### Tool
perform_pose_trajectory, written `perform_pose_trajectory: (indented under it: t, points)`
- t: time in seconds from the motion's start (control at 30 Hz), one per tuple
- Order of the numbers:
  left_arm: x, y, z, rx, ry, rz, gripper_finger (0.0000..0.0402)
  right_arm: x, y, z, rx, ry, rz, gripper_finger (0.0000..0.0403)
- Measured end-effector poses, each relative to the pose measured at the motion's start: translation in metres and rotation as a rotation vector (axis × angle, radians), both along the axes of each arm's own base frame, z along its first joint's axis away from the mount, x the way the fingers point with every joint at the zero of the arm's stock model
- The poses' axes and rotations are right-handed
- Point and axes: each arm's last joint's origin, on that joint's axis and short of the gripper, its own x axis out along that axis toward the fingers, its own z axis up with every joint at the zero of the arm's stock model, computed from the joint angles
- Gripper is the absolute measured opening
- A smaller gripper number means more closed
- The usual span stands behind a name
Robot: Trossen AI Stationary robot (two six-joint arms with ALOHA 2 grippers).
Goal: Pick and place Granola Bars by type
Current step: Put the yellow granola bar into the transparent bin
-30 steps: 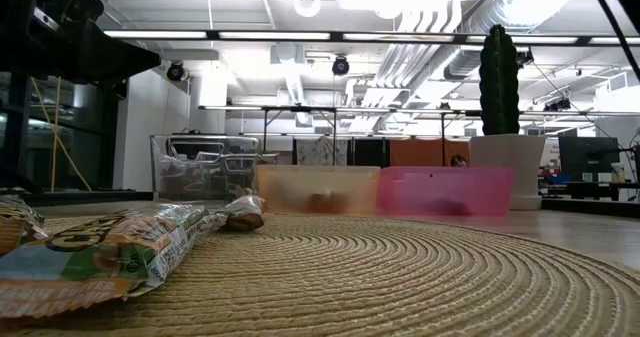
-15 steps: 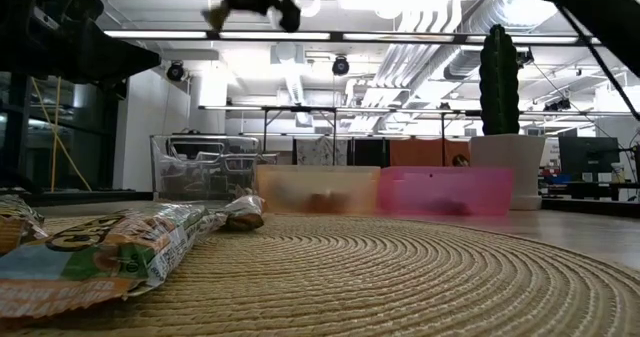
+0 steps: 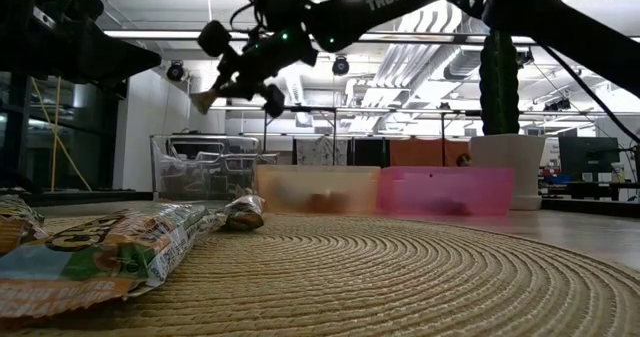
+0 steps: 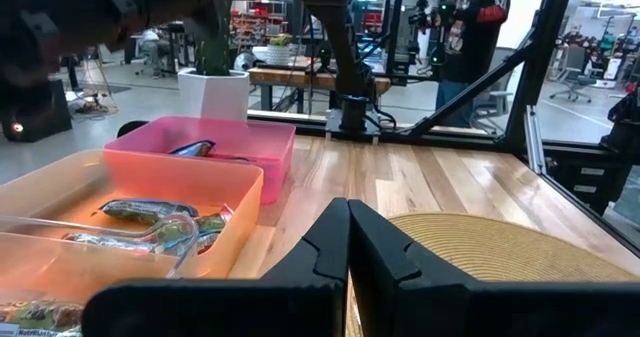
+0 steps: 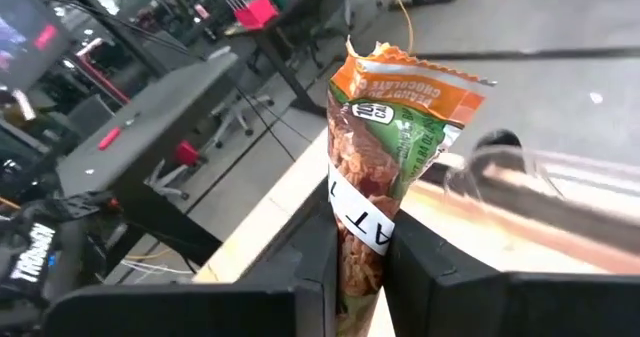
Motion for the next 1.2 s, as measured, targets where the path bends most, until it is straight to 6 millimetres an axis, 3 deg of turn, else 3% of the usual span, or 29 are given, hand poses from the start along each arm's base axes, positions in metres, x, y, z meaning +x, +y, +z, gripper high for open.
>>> perform_pose_trajectory:
  t: [0.3, 0.87, 1.1, 1.2]
  points:
    - [0.0, 0.0, 0.0, 0.0, 0.0, 0.001, 0.0001, -0.007, -0.009, -0.023, 0.147, 0.13, -0.077, 0.0043]
    - [0.0, 0.0, 0.0, 0.0, 0.0, 0.001, 0.0001, -0.012, -0.008, -0.033, 0.214, 0.234, -0.081, 0.0046]
    - [0.0, 0.0, 0.0, 0.0, 0.0, 0.002, 0.0001, -0.006, -0.003, -0.066, 0.265, 0.3, -0.049, 0.0044]
    - [0.0, 0.0, 0.0, 0.0, 0.0, 0.002, 0.0001, -0.004, -0.001, -0.067, 0.264, 0.289, -0.05, 0.0045]
